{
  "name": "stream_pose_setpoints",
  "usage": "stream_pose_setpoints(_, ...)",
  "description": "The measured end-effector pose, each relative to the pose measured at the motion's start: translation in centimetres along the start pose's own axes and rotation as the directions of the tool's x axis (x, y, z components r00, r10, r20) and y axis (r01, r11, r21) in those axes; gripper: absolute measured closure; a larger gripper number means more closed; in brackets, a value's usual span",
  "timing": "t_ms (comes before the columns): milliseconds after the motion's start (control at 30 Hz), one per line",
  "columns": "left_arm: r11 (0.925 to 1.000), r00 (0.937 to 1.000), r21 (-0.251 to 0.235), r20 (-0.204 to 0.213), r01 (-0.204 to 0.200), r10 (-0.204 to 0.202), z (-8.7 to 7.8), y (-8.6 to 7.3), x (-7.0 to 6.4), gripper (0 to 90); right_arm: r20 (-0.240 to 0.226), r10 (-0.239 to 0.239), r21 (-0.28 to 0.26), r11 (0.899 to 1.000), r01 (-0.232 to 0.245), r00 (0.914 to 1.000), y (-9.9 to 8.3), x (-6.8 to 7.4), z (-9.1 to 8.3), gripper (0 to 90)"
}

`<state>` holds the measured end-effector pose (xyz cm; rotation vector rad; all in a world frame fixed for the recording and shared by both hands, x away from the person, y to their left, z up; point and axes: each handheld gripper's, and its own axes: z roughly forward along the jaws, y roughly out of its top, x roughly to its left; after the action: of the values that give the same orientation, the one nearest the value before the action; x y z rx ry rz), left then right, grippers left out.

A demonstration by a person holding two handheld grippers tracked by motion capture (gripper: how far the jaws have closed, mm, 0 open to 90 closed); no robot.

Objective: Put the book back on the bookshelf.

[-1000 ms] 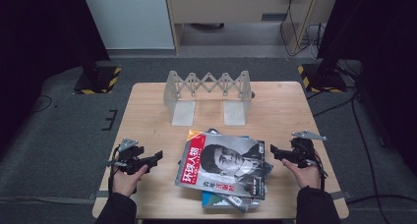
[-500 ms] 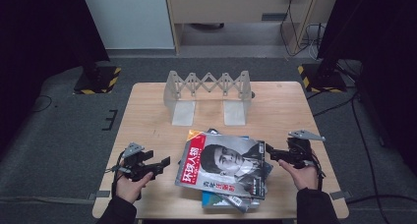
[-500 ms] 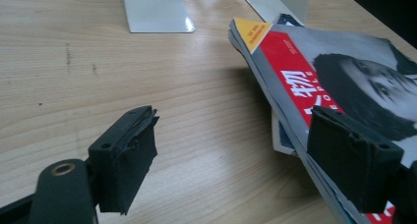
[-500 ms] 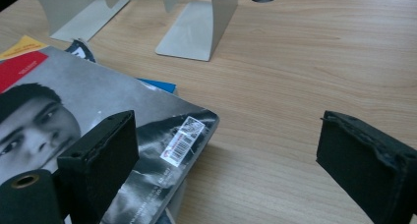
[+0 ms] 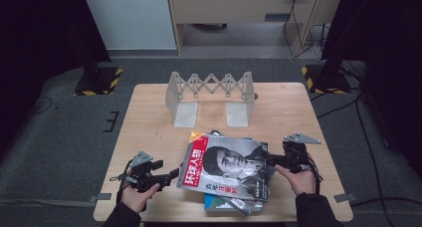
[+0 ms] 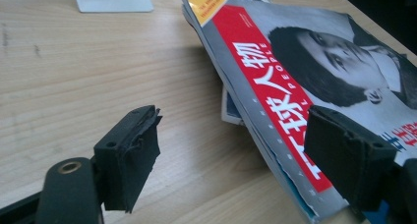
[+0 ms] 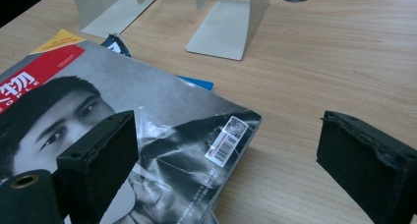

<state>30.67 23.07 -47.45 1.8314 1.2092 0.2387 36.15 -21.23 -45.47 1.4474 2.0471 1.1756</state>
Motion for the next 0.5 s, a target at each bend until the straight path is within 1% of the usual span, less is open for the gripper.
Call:
stream_pose_setpoints(200, 0.9994, 0.9996, 0.034, 0.027, -0.003, 0.002, 0.5, -0.4, -1.0, 22.5, -0.014, 0.001, 0.012, 1.0, 0.0, 0.9999, -0.2, 0.5, 0.4, 8.5)
stream_pose_setpoints(300, 0.9991, 0.9994, 0.042, 0.033, -0.008, 0.006, 0.7, -0.6, -1.4, 23.6, -0.023, -0.008, 0.022, 1.0, 0.009, 0.9997, -0.3, 0.8, 0.6, 8.5)
stream_pose_setpoints(367, 0.9986, 0.9991, 0.053, 0.042, -0.005, 0.003, 0.9, -0.7, -1.6, 24.0, -0.025, -0.013, 0.023, 1.0, 0.014, 0.9996, -0.4, 0.9, 0.7, 8.5)
stream_pose_setpoints(400, 0.9981, 0.9992, 0.061, 0.04, -0.011, 0.009, 1.0, -0.7, -1.7, 24.4, -0.027, -0.015, 0.023, 1.0, 0.015, 0.9995, -0.4, 1.0, 0.7, 8.5)
stream_pose_setpoints(500, 0.9971, 0.9986, 0.076, 0.053, -0.005, 0.001, 1.2, -0.8, -1.8, 25.4, -0.032, -0.021, 0.027, 0.999, 0.022, 0.9993, -0.5, 1.3, 1.0, 8.5)
